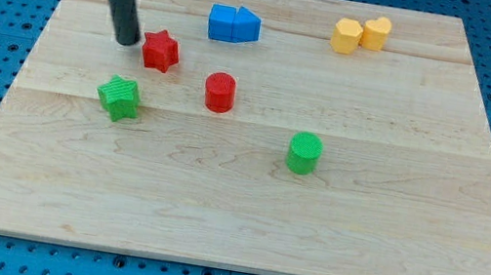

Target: Move the green circle to the bottom right side of the red circle

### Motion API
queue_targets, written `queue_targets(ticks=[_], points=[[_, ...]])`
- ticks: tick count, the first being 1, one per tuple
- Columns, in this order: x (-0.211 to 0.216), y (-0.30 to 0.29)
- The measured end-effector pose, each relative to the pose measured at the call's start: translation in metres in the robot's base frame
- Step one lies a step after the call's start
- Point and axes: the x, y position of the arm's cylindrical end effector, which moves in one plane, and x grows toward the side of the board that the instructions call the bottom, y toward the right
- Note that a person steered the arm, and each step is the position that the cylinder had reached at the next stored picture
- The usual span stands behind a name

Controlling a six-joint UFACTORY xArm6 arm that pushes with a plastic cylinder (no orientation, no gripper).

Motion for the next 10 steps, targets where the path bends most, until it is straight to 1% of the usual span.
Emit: queue_targets(ticks=[1,2,3,4,5,6,7,8,9,10], points=[[-0.004,0.022],[0.029,0.048],[0.036,0.081],[0.048,0.053],[0.099,0.056],[0.146,0.102],[0.194,0.193],[0.186,0.26],[0.158,0.246],[0.143,0.237]])
